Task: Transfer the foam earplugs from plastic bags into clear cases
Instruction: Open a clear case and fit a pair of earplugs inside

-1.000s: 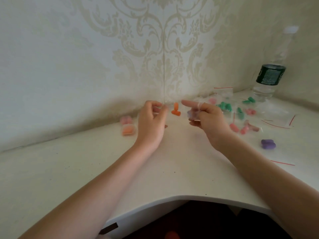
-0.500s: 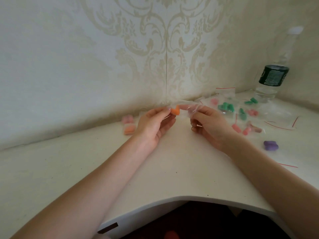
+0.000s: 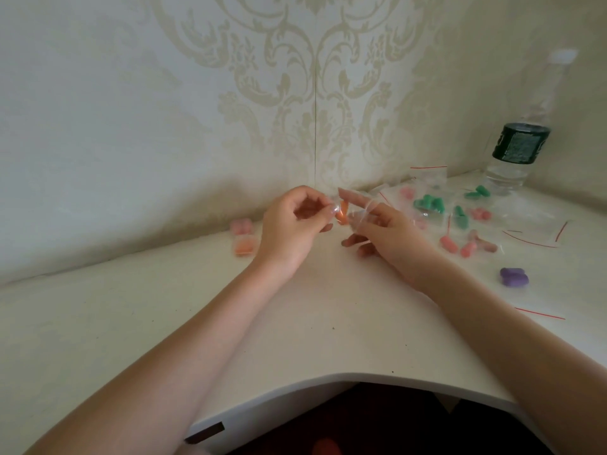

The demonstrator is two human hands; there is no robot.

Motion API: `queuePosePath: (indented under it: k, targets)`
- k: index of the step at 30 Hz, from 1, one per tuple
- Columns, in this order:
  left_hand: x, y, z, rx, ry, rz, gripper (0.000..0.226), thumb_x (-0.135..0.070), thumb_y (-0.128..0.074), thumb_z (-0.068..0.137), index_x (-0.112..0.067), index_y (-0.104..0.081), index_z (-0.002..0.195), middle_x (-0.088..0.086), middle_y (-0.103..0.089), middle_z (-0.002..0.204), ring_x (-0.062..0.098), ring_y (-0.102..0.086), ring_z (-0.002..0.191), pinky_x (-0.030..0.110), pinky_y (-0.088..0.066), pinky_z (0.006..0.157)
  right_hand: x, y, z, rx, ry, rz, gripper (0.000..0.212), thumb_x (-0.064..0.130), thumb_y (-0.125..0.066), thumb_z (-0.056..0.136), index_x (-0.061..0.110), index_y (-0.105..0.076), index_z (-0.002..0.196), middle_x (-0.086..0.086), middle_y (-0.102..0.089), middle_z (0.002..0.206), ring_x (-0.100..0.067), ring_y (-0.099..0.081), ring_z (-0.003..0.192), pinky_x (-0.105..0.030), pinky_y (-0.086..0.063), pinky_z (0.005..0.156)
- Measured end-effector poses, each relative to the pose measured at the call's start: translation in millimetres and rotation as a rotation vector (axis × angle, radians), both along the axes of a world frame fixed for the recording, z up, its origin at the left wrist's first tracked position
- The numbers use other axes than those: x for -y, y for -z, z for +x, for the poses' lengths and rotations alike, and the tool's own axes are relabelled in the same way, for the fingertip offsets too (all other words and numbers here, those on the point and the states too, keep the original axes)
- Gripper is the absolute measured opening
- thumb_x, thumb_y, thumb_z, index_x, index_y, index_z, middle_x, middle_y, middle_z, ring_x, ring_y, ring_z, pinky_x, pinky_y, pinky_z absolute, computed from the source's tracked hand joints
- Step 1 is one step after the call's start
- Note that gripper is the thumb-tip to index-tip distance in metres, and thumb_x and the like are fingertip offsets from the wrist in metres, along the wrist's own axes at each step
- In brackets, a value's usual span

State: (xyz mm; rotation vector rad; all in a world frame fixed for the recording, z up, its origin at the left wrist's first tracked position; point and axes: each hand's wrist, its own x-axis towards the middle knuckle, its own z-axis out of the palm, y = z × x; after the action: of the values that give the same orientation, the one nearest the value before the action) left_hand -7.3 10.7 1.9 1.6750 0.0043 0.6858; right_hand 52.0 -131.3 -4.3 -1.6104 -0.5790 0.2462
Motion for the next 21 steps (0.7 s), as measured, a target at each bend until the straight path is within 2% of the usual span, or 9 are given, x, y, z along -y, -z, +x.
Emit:
queuePosePath:
  k: [2, 4, 6, 9, 11, 15, 18, 21]
  targets:
    - [2.2, 0.5, 0.0, 0.039, -0.023, 0.149, 0.023, 0.004, -0.069, 0.080, -0.016, -0.059, 0.075, -0.005, -0.066, 0.072, 0.011, -0.064, 0.068, 0.029, -0.057, 0.069, 1.5, -0.4, 1.1, -0.043, -0.065, 0.023, 0.034, 0.010, -0.047, 0.100, 0.030, -0.059, 0.124, 0.001, -0.069, 0.103, -0.014, -0.068, 0.076, -0.022, -0.050, 0.058]
    - [3.6, 1.2, -1.1, 0.024, 0.001, 0.094, 0.023, 0.004, -0.068, 0.081, -0.016, -0.056, 0.078, -0.001, -0.067, 0.073, 0.014, -0.065, 0.068, 0.033, -0.057, 0.070, 0.6, 1.2, 0.2, 0.016, -0.081, -0.045, 0.034, 0.005, -0.042, 0.100, 0.021, -0.058, 0.125, -0.005, -0.067, 0.105, -0.012, -0.068, 0.073, -0.022, -0.051, 0.058]
    - [2.6, 2.0, -0.5, 0.000, -0.004, 0.050, 0.022, 0.003, -0.065, 0.084, -0.015, -0.054, 0.081, 0.004, -0.065, 0.077, 0.019, -0.065, 0.072, 0.038, -0.058, 0.075, -1.6, 3.5, -2.6, 0.150, -0.044, -0.177, 0.032, 0.001, -0.041, 0.098, 0.020, -0.060, 0.116, -0.001, -0.065, 0.094, -0.004, -0.065, 0.065, -0.020, -0.052, 0.057]
    - [2.2, 3.4, 1.9, -0.030, -0.024, -0.035, 0.023, 0.005, -0.057, 0.089, -0.015, -0.049, 0.082, 0.012, -0.061, 0.086, 0.020, -0.065, 0.076, 0.038, -0.058, 0.077, -3.9, 4.5, -3.4, 0.253, 0.040, -0.259, 0.019, 0.007, -0.051, 0.094, 0.022, -0.062, 0.098, 0.004, -0.061, 0.077, 0.002, -0.060, 0.054, -0.016, -0.049, 0.052]
    - [0.4, 4.2, 4.1, -0.029, -0.072, -0.096, 0.025, 0.007, -0.051, 0.091, -0.015, -0.044, 0.082, 0.017, -0.058, 0.088, 0.016, -0.067, 0.071, 0.034, -0.058, 0.074, -3.0, 3.3, -2.4, 0.266, 0.076, -0.211, 0.009, 0.015, -0.059, 0.092, 0.023, -0.062, 0.089, 0.002, -0.059, 0.077, 0.001, -0.060, 0.053, -0.017, -0.048, 0.050]
    - [-1.6, 5.3, 5.8, -0.014, -0.159, -0.110, 0.028, 0.008, -0.046, 0.093, -0.016, -0.038, 0.081, -0.002, -0.061, 0.071, 0.014, -0.068, 0.069, 0.029, -0.057, 0.070, -2.2, -1.8, -4.7, 0.104, 0.116, 0.011, 0.009, 0.016, -0.072, 0.084, 0.023, -0.067, 0.082, 0.005, -0.064, 0.087, -0.008, -0.067, 0.064, -0.021, -0.048, 0.048]
    - [1.6, 4.6, 5.7, -0.018, -0.202, -0.146, 0.028, 0.007, -0.045, 0.094, -0.017, -0.037, 0.082, 0.006, -0.054, 0.082, 0.014, -0.069, 0.071, 0.028, -0.057, 0.067, -2.9, -6.3, -7.3, -0.023, 0.145, 0.125, 0.009, 0.014, -0.073, 0.082, 0.018, -0.067, 0.077, -0.001, -0.067, 0.094, -0.010, -0.068, 0.064, -0.022, -0.050, 0.047]
    - [-0.1, -1.7, 3.6, 0.009, -0.225, -0.182, 0.025, 0.008, -0.043, 0.094, -0.014, -0.037, 0.084, 0.004, -0.057, 0.076, 0.007, -0.067, 0.064, 0.024, -0.057, 0.064, -1.0, -7.4, -6.4, -0.152, 0.113, 0.207, 0.010, 0.015, -0.066, 0.088, 0.016, -0.064, 0.078, 0.002, -0.068, 0.096, -0.010, -0.069, 0.070, -0.023, -0.050, 0.048]
